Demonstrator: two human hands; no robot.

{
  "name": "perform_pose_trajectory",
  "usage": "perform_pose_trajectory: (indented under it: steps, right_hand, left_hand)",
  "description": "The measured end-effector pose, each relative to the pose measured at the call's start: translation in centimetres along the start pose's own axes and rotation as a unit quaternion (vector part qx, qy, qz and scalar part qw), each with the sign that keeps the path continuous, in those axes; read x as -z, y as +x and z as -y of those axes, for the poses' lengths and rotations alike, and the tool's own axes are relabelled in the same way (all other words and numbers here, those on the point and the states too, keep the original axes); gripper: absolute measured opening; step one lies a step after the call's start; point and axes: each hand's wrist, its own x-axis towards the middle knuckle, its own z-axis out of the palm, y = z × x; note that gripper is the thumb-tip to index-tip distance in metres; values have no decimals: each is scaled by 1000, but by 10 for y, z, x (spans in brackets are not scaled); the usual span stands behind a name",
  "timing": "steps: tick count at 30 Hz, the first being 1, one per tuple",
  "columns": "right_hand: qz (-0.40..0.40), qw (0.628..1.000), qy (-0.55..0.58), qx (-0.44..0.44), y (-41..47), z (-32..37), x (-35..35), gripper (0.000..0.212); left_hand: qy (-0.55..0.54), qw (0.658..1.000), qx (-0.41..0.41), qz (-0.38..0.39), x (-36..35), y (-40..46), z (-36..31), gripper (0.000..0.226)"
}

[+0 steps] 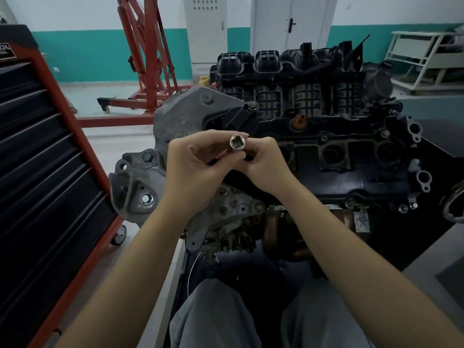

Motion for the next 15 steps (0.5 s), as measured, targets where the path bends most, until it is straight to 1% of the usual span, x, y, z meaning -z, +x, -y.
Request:
perform_pose_trajectory:
  steps: [2,4,6,7,10,12,14,15]
  right_hand:
    - [-16,1000,-1,-14,0,-2,0,22]
    - [-23,1000,-6,-19,0,-4,-1,16]
    - [-20,1000,-6,-14,0,-4,0,14]
    - [-11,1000,-3,-7,0,-4,0,16]
    - [9,1000,14,-5,0,-2,0,23]
    - [0,1000,13,-14,0,-1,1,26]
    - [-20,1000,0,-19,0,-2,0,21]
    - [-26,999,-5,-19,0,-4,0,17]
  left_hand:
    - [33,999,-6,6,0,1,-1,34]
    - [80,996,-18,-29,-1,1,-3,31]
    - [97,993,-24,-56,-1,1,-3,28]
    - [93,994,-24,-56,-1,2,-4,28]
    - [27,1000,5,-15,1,3,-4,31]
    - [10,1000,14,18,3,4,-6,34]
    - [61,998,-3,20,3,4,-6,31]
    - [98,995,-15,3,2,4,-6,29]
